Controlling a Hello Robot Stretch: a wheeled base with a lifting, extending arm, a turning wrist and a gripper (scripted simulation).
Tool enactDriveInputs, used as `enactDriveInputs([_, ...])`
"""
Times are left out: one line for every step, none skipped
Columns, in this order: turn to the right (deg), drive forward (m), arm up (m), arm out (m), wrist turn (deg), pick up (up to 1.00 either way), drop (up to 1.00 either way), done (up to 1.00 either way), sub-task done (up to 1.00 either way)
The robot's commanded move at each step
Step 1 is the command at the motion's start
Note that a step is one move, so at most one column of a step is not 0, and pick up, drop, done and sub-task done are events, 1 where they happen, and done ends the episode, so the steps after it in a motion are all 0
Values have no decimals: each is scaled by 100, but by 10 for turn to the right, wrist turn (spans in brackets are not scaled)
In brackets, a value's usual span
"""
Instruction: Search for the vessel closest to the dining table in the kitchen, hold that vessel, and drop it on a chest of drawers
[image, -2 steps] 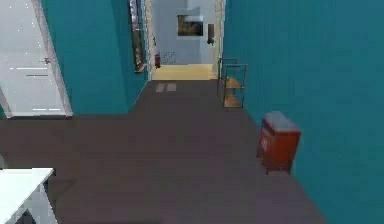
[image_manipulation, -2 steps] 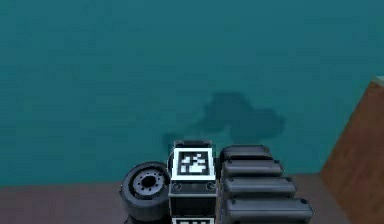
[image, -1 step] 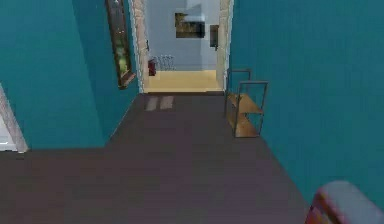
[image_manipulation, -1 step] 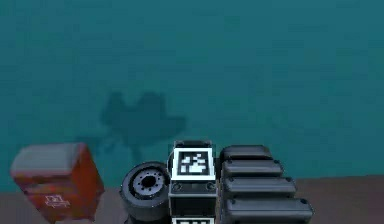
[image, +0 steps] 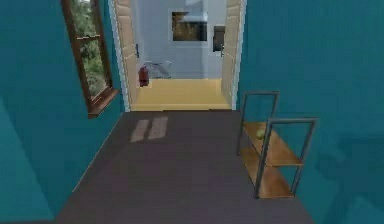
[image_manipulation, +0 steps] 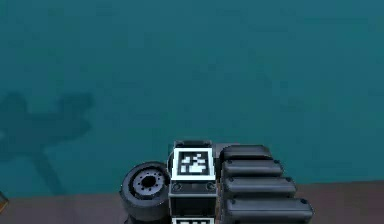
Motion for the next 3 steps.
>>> enactDriveInputs([0,100,0,0,0,0,0,0,0])
enactDriveInputs([0,100,0,0,0,0,0,0,0])
enactDriveInputs([0,10,0,0,0,0,0,0,0])
